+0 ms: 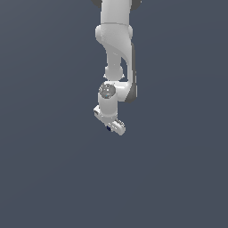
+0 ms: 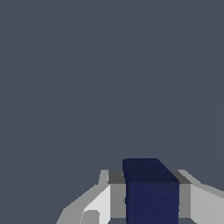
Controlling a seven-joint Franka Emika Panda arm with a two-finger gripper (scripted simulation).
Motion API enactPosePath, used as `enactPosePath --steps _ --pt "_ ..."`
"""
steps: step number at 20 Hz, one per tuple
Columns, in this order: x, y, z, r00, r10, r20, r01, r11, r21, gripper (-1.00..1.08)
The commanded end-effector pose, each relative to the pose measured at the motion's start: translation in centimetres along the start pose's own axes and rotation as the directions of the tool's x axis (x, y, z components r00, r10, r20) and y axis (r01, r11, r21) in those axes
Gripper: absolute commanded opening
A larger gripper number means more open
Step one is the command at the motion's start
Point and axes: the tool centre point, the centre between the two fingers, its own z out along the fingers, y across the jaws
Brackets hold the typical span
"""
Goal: Pick up the object and move it to a goal position.
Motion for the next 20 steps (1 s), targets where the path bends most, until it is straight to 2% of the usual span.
enactPosePath --steps 1,9,20 --pt "-0.2 -0.3 -0.3 1.0 -0.001 0.0 0.001 1.0 0.0 -1.0" --pt "-2.5 -3.5 -3.7 1.0 -0.001 0.0 0.001 1.0 0.0 -1.0" --pt "-8.2 -11.7 -12.5 1.0 0.0 -0.002 0.0 1.0 -0.001 -1.0"
